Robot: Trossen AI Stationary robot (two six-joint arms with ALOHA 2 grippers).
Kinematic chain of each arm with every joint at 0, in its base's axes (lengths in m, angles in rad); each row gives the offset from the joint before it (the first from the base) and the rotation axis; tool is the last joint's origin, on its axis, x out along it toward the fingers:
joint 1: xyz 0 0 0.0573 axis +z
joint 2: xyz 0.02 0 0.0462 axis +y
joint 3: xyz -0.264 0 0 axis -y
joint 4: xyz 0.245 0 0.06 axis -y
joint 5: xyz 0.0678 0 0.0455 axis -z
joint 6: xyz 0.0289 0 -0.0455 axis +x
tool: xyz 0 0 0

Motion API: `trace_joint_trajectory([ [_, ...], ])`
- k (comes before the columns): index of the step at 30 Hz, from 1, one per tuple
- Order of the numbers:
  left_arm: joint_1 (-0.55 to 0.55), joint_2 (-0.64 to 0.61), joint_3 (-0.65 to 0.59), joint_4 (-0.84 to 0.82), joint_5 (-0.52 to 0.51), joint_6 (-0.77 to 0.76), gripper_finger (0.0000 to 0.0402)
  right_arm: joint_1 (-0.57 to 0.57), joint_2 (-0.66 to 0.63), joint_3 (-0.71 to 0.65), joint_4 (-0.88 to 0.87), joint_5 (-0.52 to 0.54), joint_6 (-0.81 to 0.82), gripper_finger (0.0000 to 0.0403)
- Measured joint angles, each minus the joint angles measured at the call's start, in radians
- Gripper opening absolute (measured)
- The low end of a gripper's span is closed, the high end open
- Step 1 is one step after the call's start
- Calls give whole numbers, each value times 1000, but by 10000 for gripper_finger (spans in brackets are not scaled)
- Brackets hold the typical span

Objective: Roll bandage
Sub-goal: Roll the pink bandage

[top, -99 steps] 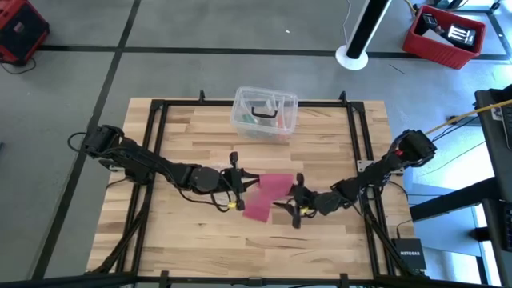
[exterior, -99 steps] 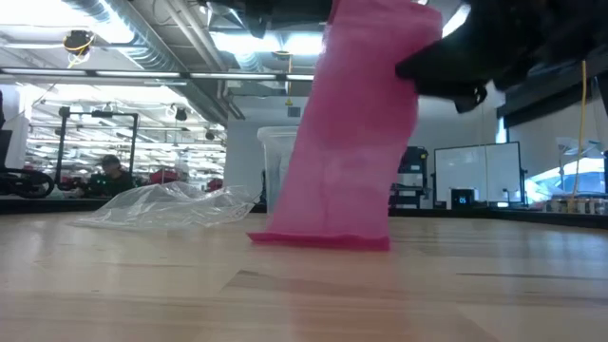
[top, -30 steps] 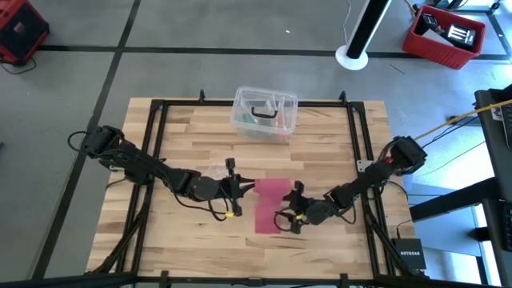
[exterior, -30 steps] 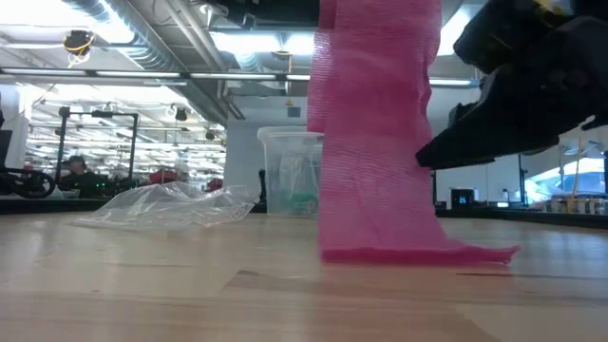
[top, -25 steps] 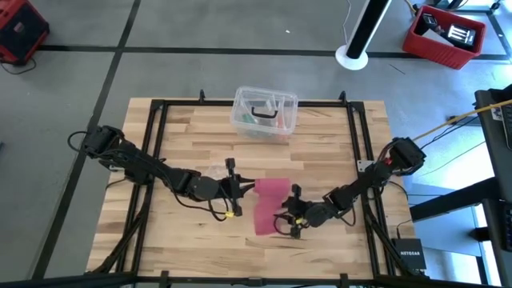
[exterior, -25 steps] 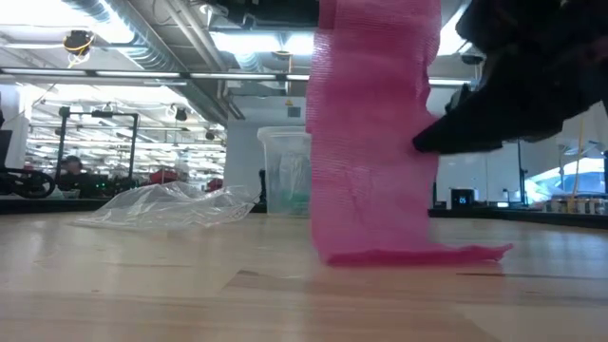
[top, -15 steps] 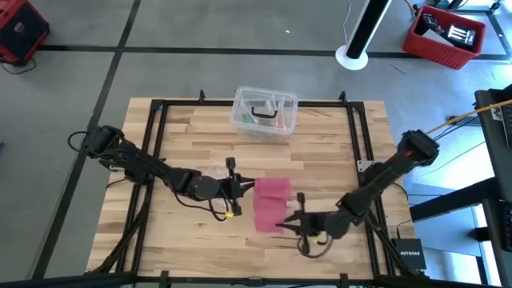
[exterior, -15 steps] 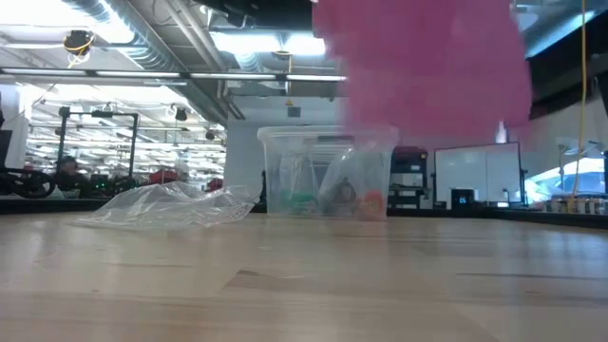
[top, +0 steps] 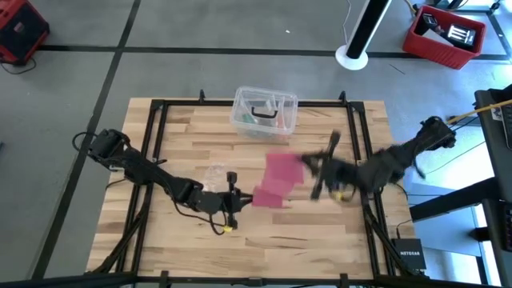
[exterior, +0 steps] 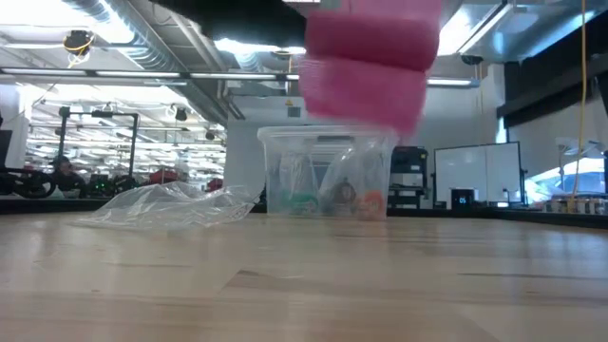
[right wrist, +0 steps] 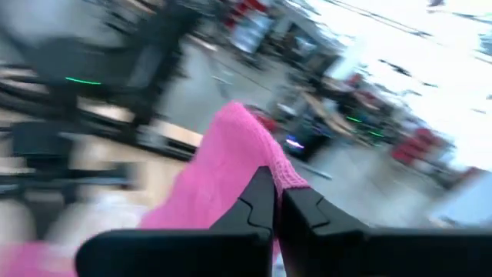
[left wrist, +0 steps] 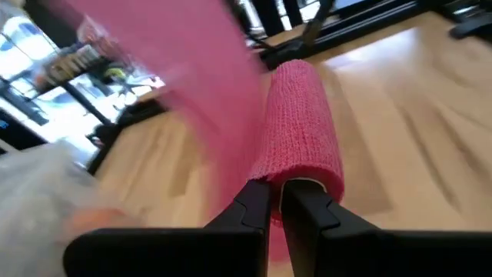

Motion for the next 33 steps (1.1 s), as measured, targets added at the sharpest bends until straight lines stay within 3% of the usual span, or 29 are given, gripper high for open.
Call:
trace_joint_trajectory([
  [5,-68,6,0,-1,2,-53,13,-198,-62,4,-128,-50,18,4],
  [10,-140,6,21,55,-50,20,13,-393,-38,0,-391,-232,225,6],
  [16,-181,3,104,76,-75,198,13,-492,14,-107,-389,-357,330,7],
  [20,-180,3,146,75,-79,322,13,-536,46,-176,-408,-364,446,14],
  [23,-178,-6,170,70,-78,372,13,-569,59,-196,-444,-402,497,47],
  [28,-175,-61,183,74,-86,431,13,-584,67,-199,-525,-391,497,140],
  [31,-164,-93,183,64,-132,432,13,-583,58,-146,-586,-386,496,194],
  [33,-148,-120,183,39,-152,433,13,-583,55,-91,-631,-441,507,223],
])
